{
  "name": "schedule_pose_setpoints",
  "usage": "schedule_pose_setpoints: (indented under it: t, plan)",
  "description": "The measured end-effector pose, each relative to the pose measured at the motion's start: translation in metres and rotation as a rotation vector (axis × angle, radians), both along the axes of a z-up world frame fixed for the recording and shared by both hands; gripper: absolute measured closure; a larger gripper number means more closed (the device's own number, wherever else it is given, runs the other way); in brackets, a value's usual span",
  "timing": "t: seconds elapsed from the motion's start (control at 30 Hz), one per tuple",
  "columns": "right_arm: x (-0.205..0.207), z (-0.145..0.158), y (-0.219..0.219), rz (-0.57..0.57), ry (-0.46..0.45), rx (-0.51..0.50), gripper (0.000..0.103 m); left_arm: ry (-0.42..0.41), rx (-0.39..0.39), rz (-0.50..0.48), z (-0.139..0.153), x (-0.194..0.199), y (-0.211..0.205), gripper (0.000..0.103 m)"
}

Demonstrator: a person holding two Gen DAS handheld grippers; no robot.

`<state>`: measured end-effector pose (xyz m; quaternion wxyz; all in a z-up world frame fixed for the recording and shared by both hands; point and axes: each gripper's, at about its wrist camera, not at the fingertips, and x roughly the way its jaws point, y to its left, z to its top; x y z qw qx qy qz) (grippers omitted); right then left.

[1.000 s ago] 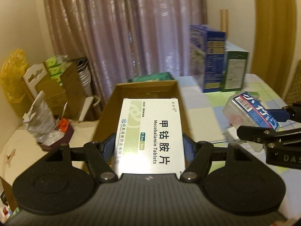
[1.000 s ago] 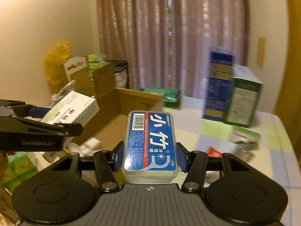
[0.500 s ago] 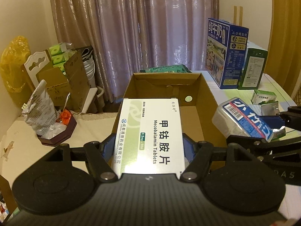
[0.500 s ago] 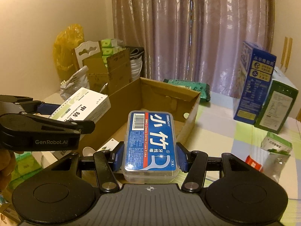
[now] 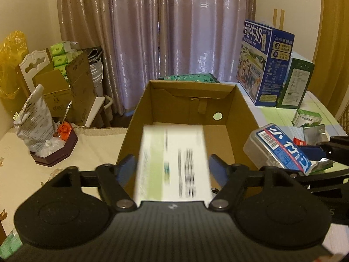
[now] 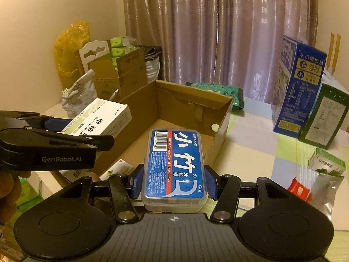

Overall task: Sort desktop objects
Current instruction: 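Open the left gripper, then the right, dropping both boxes into the cardboard box, then move the left gripper to the clear plastic box while the right reaches the silver foil bag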

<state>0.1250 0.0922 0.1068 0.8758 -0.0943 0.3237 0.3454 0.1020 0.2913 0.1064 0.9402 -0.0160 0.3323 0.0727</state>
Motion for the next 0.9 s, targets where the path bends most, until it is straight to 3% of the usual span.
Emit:
schedule_pose_setpoints:
  t: [0.57, 0.6, 0.7, 0.9]
  plan:
    - [0.003, -0.002, 0.016, 0.027, 0.037, 0.047, 0.05, -0.058, 0.012, 0.083, 0.016, -0.038, 0.029, 0.026]
    - [0.004, -0.001, 0.018, 0.035, 0.038, 0.059, 0.048, -0.06, 0.011, 0.088, 0.017, -0.041, 0.029, 0.023]
    - [0.004, 0.002, 0.014, 0.026, 0.028, 0.09, 0.026, -0.056, 0.022, 0.089, 0.02, -0.047, 0.027, 0.018]
    - [0.0, 0.007, -0.028, -0.039, 0.015, 0.137, 0.018, -0.081, 0.038, 0.042, 0.031, -0.056, -0.004, 0.012]
